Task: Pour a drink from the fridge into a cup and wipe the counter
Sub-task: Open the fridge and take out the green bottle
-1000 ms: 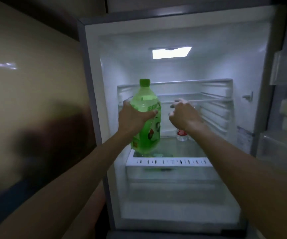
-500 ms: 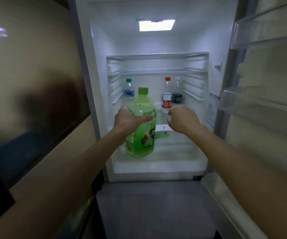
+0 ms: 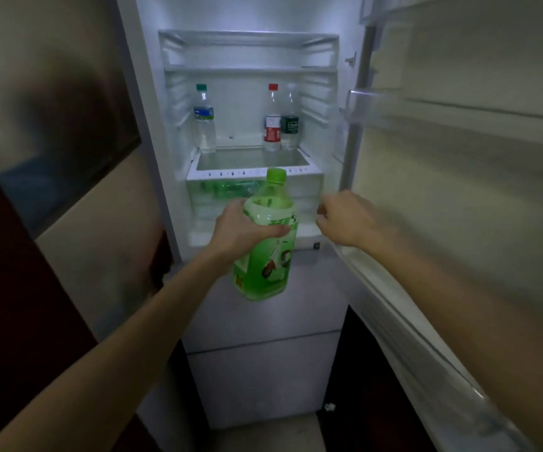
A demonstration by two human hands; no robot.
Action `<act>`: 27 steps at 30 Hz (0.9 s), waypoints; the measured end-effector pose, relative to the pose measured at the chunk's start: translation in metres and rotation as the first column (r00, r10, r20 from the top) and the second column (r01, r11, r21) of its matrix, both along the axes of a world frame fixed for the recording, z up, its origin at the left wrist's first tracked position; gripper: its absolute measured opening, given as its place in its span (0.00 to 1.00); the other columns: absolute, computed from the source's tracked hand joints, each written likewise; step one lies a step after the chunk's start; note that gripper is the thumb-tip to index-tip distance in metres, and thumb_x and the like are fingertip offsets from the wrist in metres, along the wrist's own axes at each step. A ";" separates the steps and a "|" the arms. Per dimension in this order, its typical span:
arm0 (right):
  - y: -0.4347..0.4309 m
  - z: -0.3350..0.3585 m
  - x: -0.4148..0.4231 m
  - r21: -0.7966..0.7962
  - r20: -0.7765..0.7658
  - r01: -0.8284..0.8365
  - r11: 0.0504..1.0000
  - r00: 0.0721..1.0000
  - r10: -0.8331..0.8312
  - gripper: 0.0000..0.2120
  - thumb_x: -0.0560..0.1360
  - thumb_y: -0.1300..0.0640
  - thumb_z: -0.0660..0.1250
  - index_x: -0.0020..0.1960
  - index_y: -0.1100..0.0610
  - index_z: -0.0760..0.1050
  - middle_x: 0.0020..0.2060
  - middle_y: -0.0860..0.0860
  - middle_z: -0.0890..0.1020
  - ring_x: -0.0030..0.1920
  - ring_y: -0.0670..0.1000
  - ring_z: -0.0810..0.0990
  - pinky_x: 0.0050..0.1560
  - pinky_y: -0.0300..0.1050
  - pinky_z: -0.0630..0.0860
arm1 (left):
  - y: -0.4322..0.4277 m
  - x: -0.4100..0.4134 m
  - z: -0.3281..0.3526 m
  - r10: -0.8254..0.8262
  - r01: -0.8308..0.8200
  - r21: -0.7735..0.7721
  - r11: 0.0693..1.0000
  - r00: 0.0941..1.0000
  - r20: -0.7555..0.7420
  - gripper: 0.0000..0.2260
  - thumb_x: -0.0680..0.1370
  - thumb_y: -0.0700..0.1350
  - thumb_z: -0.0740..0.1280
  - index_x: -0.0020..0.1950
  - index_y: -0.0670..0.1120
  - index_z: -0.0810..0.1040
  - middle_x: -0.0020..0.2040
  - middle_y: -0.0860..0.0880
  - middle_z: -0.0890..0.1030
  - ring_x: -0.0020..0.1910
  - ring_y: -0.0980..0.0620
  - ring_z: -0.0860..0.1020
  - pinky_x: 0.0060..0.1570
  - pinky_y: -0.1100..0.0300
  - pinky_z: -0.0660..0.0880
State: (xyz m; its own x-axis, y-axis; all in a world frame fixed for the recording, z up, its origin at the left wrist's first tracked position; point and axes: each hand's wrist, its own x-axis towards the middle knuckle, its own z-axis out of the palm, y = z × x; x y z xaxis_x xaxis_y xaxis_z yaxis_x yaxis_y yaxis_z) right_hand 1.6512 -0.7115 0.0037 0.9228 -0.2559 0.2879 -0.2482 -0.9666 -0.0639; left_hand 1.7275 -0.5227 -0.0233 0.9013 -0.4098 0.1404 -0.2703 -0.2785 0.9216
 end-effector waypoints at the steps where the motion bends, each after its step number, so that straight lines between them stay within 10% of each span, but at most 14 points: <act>1: -0.001 -0.003 -0.012 0.004 -0.007 -0.002 1.000 1.000 0.002 0.11 0.75 0.56 0.61 0.45 0.59 0.80 0.42 0.56 0.81 0.43 0.58 0.81 0.40 0.47 0.77 | 0.001 -0.010 -0.006 -0.002 0.002 -0.002 1.000 1.000 -0.010 0.36 0.50 0.59 0.82 0.55 0.50 0.81 0.49 0.53 0.85 0.47 0.53 0.84 0.50 0.49 0.82; 6: -0.003 -0.018 -0.078 0.023 -0.096 -0.047 0.999 0.994 0.049 0.15 0.77 0.56 0.58 0.32 0.57 0.70 0.35 0.54 0.74 0.38 0.57 0.76 0.34 0.44 0.68 | 0.002 -0.074 -0.022 0.017 -0.016 0.036 0.999 1.000 -0.014 0.37 0.51 0.59 0.82 0.56 0.48 0.78 0.49 0.52 0.84 0.47 0.53 0.83 0.48 0.49 0.82; 16: -0.006 -0.035 -0.207 0.031 -0.108 -0.159 0.987 0.981 0.161 0.12 0.75 0.55 0.61 0.45 0.61 0.80 0.45 0.55 0.82 0.44 0.57 0.80 0.39 0.47 0.76 | -0.010 -0.202 -0.042 0.027 -0.028 0.091 0.995 1.000 0.014 0.36 0.53 0.59 0.82 0.57 0.49 0.78 0.49 0.54 0.84 0.48 0.55 0.83 0.49 0.50 0.82; 27: -0.029 -0.011 -0.341 0.266 0.611 -0.257 0.929 0.791 0.044 0.13 0.74 0.62 0.61 0.54 0.58 0.80 0.51 0.52 0.82 0.48 0.50 0.81 0.52 0.46 0.77 | -0.040 -0.307 -0.036 -0.048 0.048 -0.012 0.999 0.997 -0.054 0.39 0.50 0.60 0.80 0.58 0.46 0.78 0.51 0.51 0.85 0.49 0.52 0.84 0.50 0.50 0.82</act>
